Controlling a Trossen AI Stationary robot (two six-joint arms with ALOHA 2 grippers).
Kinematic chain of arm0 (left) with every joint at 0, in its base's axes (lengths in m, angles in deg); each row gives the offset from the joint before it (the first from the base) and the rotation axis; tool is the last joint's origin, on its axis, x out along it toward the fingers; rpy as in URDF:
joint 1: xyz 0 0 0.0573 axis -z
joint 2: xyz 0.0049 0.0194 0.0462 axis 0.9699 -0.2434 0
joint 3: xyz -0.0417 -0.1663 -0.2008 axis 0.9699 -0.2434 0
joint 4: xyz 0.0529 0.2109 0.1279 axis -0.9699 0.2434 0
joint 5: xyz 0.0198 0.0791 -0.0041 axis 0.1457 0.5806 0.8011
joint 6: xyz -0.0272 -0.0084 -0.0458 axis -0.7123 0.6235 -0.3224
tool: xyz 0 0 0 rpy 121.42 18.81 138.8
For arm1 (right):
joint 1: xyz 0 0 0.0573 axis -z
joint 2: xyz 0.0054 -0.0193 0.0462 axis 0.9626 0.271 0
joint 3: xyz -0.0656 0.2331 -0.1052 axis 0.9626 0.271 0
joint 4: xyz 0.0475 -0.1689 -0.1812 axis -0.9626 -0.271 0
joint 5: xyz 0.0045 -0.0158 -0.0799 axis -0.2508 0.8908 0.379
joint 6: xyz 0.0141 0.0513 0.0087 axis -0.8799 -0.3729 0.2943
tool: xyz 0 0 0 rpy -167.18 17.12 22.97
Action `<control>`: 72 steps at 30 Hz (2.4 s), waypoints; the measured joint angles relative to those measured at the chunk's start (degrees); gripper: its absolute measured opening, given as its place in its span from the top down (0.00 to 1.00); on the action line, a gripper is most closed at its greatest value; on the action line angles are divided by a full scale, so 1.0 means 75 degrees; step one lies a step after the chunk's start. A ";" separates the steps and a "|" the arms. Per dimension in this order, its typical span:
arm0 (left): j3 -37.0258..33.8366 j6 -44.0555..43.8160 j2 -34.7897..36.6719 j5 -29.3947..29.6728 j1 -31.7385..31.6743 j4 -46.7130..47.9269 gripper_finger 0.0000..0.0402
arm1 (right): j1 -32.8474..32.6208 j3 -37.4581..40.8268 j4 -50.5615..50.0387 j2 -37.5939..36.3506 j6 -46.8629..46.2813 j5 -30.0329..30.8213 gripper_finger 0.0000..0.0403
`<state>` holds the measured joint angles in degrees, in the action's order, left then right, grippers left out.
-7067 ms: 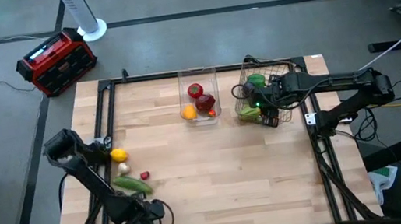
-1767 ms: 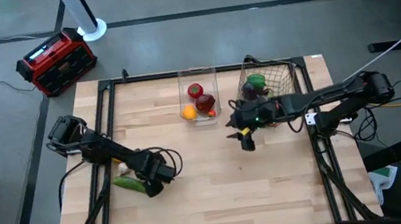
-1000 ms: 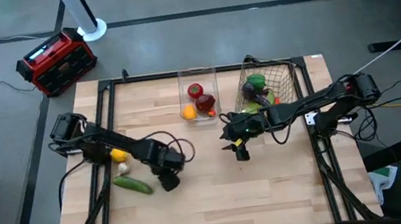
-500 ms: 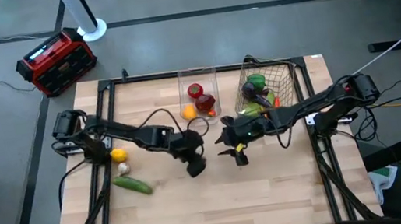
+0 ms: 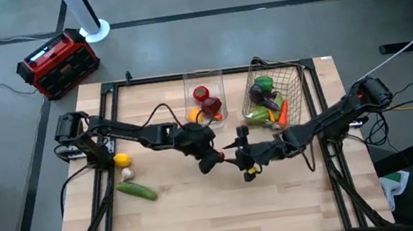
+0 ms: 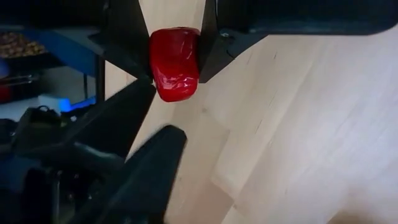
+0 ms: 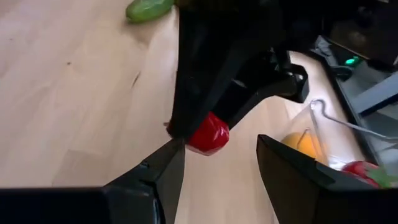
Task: Sort produce into baskets
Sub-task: Put the red chili pepper into the wire basket
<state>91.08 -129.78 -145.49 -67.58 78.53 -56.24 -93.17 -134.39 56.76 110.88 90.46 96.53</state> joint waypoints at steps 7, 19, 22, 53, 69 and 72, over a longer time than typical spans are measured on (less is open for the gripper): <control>0.0003 -0.0117 0.0006 -0.0036 -0.0027 -0.0598 0.71 | -0.0409 0.0000 0.0038 0.0000 -0.0007 0.0537 0.51; 0.0003 -0.0179 0.0006 -0.0030 -0.0005 -0.0917 0.71 | -0.0434 -0.0003 0.0094 0.0000 -0.0025 0.0837 0.51; 0.0003 -0.0182 0.0006 -0.0030 -0.0001 -0.0923 0.71 | -0.0434 -0.0003 0.0103 0.0000 -0.0025 0.0834 0.51; 0.0003 0.0360 0.0006 -0.0747 -0.0237 -0.0811 0.45 | -0.0428 -0.0006 -0.0227 -0.0036 -0.0012 0.0627 0.66; 0.0003 0.1468 0.0006 -0.2379 -0.1352 0.0754 0.44 | -0.0268 -0.0009 -0.3709 -0.2013 -0.0080 0.3140 0.66; 0.0003 0.1677 0.0006 -0.2379 -0.1473 0.0778 0.44 | 0.0070 -0.0009 -0.4687 -0.2406 -0.0432 0.3571 0.66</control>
<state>91.10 -117.21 -145.45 -85.43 67.48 -50.41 -92.65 -134.46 21.61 92.84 87.21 123.32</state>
